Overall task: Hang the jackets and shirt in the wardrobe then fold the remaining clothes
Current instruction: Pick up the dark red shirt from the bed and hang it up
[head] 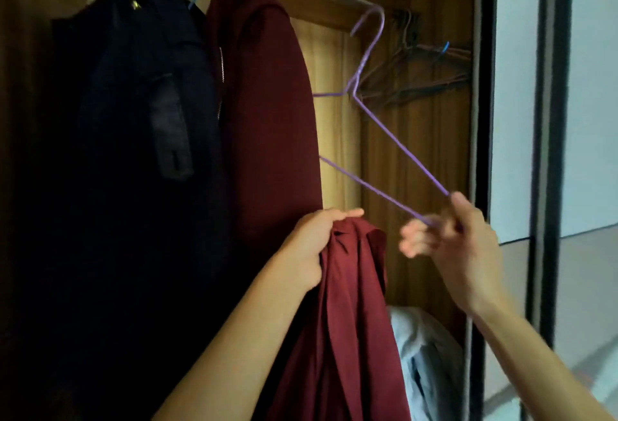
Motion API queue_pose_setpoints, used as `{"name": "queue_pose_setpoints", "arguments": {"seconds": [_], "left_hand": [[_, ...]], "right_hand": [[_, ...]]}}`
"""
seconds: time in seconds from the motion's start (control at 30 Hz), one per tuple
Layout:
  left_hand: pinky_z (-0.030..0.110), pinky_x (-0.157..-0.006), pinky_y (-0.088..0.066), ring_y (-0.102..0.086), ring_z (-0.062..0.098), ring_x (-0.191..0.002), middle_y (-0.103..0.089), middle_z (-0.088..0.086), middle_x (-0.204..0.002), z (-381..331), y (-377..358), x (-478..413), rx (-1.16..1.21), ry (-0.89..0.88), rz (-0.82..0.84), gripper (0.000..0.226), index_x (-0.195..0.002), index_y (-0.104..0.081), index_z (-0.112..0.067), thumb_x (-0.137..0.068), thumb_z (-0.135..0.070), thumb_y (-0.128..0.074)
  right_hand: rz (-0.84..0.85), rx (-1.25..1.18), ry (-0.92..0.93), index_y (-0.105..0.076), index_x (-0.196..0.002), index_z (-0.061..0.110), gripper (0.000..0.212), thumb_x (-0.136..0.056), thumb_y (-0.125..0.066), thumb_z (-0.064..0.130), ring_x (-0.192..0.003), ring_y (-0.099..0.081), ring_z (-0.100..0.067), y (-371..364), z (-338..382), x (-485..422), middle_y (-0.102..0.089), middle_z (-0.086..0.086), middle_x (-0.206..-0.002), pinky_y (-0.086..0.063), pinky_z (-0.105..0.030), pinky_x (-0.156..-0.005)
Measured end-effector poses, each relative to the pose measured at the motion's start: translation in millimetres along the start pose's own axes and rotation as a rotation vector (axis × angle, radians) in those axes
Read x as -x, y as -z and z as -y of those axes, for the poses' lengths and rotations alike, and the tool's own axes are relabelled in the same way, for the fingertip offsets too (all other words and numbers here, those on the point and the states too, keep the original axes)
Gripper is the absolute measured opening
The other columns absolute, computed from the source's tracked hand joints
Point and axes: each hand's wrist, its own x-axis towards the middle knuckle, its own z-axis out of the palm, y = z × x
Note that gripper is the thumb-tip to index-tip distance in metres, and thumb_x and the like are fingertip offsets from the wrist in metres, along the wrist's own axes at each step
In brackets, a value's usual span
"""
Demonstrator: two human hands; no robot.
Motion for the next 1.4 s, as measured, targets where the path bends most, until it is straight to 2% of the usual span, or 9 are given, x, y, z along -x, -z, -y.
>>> {"name": "queue_pose_setpoints", "arguments": {"seconds": [0.17,0.33,0.43,0.53,0.67,0.87,1.03,1.2,1.4], "left_hand": [[0.029,-0.067,-0.048,-0.059,0.023,-0.063,-0.066,0.009,-0.075,77.8,-14.7,8.4,0.268,0.12,-0.035,0.023,-0.081,-0.07,-0.005,-0.084,-0.018,-0.052],[0.026,-0.063,-0.046,-0.058,0.02,-0.062,-0.063,0.002,-0.067,148.0,-29.4,14.8,0.174,0.079,-0.195,0.046,-0.063,-0.064,-0.018,-0.099,-0.039,-0.047],[0.02,-0.052,-0.034,-0.043,0.007,-0.051,-0.047,-0.003,-0.061,181.0,-45.8,25.6,-0.265,-0.097,-0.309,0.059,-0.052,-0.048,-0.02,-0.105,-0.043,-0.037],[0.029,-0.059,-0.032,-0.042,0.004,-0.048,-0.045,-0.005,-0.055,200.1,-66.5,43.5,-0.504,-0.274,-0.344,0.055,-0.055,-0.044,-0.02,-0.107,-0.035,-0.036],[0.028,-0.066,-0.033,-0.043,0.009,-0.054,-0.048,-0.006,-0.053,220.6,-89.6,58.5,-0.785,-0.428,-0.242,0.053,-0.054,-0.044,-0.025,-0.106,-0.026,-0.041],[0.005,-0.073,-0.04,-0.061,-0.002,-0.079,-0.073,-0.003,-0.088,227.7,-75.9,81.2,-0.628,-0.139,0.062,0.018,-0.087,-0.077,-0.019,-0.097,-0.024,-0.063],[0.027,-0.095,-0.049,-0.065,0.019,-0.098,-0.074,0.005,-0.096,238.5,-49.8,85.3,-0.428,-0.015,-0.118,0.026,-0.105,-0.073,-0.009,-0.087,0.008,-0.065],[0.018,-0.061,-0.054,-0.066,0.015,-0.074,-0.069,0.011,-0.101,251.8,-60.5,92.1,-0.324,0.1,-0.354,0.03,-0.1,-0.072,-0.019,-0.086,0.007,-0.066],[0.02,-0.056,-0.054,-0.068,0.011,-0.064,-0.073,0.01,-0.087,272.8,-101.1,106.3,-0.387,0.236,-0.109,0.03,-0.105,-0.075,-0.024,-0.09,0.001,-0.066]], "right_hand": [[-0.053,0.044,-0.204,-0.03,-0.04,0.022,0.068,-0.045,-0.084,0.064,-0.044,-0.058,-0.033,70.9,-19.5,117.1,-0.06,-0.034,-0.064,-0.049,-0.029,-0.046],[0.07,0.187,-0.452,-0.037,-0.042,0.017,0.066,-0.06,-0.078,0.067,-0.078,-0.067,-0.047,136.8,-25.9,184.9,-0.066,-0.039,-0.092,-0.054,-0.039,-0.062],[0.179,0.574,-0.511,-0.052,-0.051,0.008,0.058,-0.078,-0.072,0.056,-0.106,-0.066,-0.02,157.3,-16.5,203.4,-0.069,-0.008,-0.119,-0.048,-0.038,-0.086],[0.15,0.827,-0.52,-0.071,-0.077,0.0,0.025,-0.083,-0.078,0.022,-0.099,-0.067,-0.003,159.4,-14.7,200.0,-0.071,0.013,-0.106,-0.044,-0.026,-0.089],[0.004,0.572,-0.42,-0.065,-0.082,0.007,0.018,-0.09,-0.071,0.023,-0.06,-0.056,-0.02,139.2,-9.0,182.9,-0.063,-0.017,-0.07,-0.047,-0.032,-0.063],[-0.192,0.311,-0.288,-0.07,-0.11,0.025,0.035,-0.104,-0.039,0.042,-0.047,-0.022,-0.012,174.7,3.0,185.0,-0.032,-0.004,-0.058,-0.015,-0.023,-0.045],[-0.228,0.46,-0.358,-0.077,-0.091,0.01,0.032,-0.101,-0.047,0.015,-0.05,-0.028,-0.015,236.5,1.1,232.5,-0.044,-0.009,-0.067,-0.021,-0.02,-0.044],[-0.18,0.688,-0.497,-0.077,-0.073,0.018,0.04,-0.1,-0.049,0.011,-0.055,-0.035,-0.015,289.1,5.1,290.2,-0.043,-0.001,-0.057,-0.028,-0.023,-0.048],[-0.072,0.841,-0.552,-0.077,-0.088,0.024,0.029,-0.098,-0.051,0.018,-0.056,-0.048,-0.002,292.5,2.1,314.6,-0.058,0.01,-0.062,-0.037,-0.017,-0.055]]}}
